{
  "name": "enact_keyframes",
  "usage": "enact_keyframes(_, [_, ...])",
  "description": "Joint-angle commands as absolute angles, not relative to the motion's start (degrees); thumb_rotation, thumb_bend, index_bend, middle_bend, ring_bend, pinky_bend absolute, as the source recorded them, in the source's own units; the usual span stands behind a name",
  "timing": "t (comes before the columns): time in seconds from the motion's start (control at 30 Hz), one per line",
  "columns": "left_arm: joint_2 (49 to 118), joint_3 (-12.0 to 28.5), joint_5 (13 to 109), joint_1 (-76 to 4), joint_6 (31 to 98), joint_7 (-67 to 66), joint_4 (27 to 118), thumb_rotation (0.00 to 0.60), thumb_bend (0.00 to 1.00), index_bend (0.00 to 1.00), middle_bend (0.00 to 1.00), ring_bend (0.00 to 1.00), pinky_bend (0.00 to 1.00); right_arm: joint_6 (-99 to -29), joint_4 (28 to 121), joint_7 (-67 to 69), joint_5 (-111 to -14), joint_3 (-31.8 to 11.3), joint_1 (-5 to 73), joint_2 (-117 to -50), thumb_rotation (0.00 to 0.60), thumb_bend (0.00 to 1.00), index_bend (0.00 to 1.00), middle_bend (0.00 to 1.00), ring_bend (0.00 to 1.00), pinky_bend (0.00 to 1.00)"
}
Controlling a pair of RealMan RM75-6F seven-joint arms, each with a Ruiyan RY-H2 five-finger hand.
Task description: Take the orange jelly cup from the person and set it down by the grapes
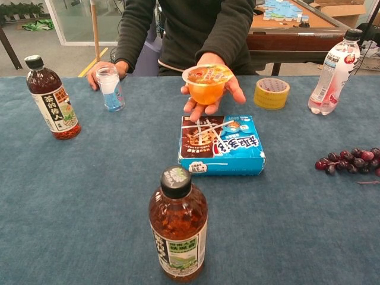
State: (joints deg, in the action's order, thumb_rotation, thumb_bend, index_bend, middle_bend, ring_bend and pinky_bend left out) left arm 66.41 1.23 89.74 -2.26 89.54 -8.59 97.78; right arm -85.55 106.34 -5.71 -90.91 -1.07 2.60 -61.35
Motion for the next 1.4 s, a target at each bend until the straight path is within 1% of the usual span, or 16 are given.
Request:
enact_keyframes(0.03, [66.3,1.2,89.6,-2.2,89.5,-8.5,97.7,0.6,0.17,0.42,0.34,0.29,0.2,-82.8,108.1,-6.5,-90.1,-1.3,4.2,-60.1,0.6,0.22,0.09,0.14,0.03,0.22])
enact_keyframes(0.23, [66.2,1.2,89.8,-2.1,89.8,-8.2,97.7,0.6,0.17,0.42,0.34,0.29,0.2,-75.2,112.5,-9.1,-87.6,-4.0,9.9,-58.0,0.6,0.22,0.09,0.15,0.03,0.22])
enact_keyframes(0.43, [66.0,1.1,90.0,-1.8,90.2,-7.9,97.7,0.6,0.17,0.42,0.34,0.29,0.2,-66.6,115.8,-11.4,-82.6,-7.9,17.2,-57.5,0.6,0.22,0.09,0.14,0.03,0.22])
enact_keyframes(0.6, [65.9,1.1,90.3,-1.7,90.5,-7.9,97.8,0.6,0.17,0.42,0.34,0.29,0.2,-59.8,117.4,-16.0,-75.2,-12.1,24.4,-58.9,0.6,0.22,0.09,0.14,0.03,0.22])
enact_keyframes(0.77, [65.7,0.9,90.6,-1.5,91.0,-7.9,98.1,0.6,0.17,0.42,0.34,0.29,0.2,-53.5,116.3,-18.7,-66.1,-15.9,32.2,-61.1,0.6,0.22,0.09,0.14,0.03,0.22])
enact_keyframes(0.97, [65.6,0.9,90.7,-1.4,91.0,-7.9,98.2,0.6,0.17,0.42,0.34,0.29,0.2,-50.1,113.5,-24.0,-57.1,-17.7,40.5,-65.3,0.6,0.22,0.09,0.14,0.03,0.22])
enact_keyframes(1.2, [65.8,0.8,90.6,-1.3,91.0,-7.8,97.9,0.6,0.17,0.42,0.34,0.29,0.2,-49.4,108.7,-28.2,-48.1,-18.1,48.3,-70.6,0.6,0.22,0.09,0.14,0.03,0.22])
enact_keyframes(1.4, [65.8,0.7,90.4,-1.0,91.1,-7.7,97.6,0.6,0.17,0.42,0.34,0.29,0.2,-49.6,104.0,-29.3,-43.4,-17.9,53.0,-74.7,0.6,0.22,0.09,0.14,0.03,0.22])
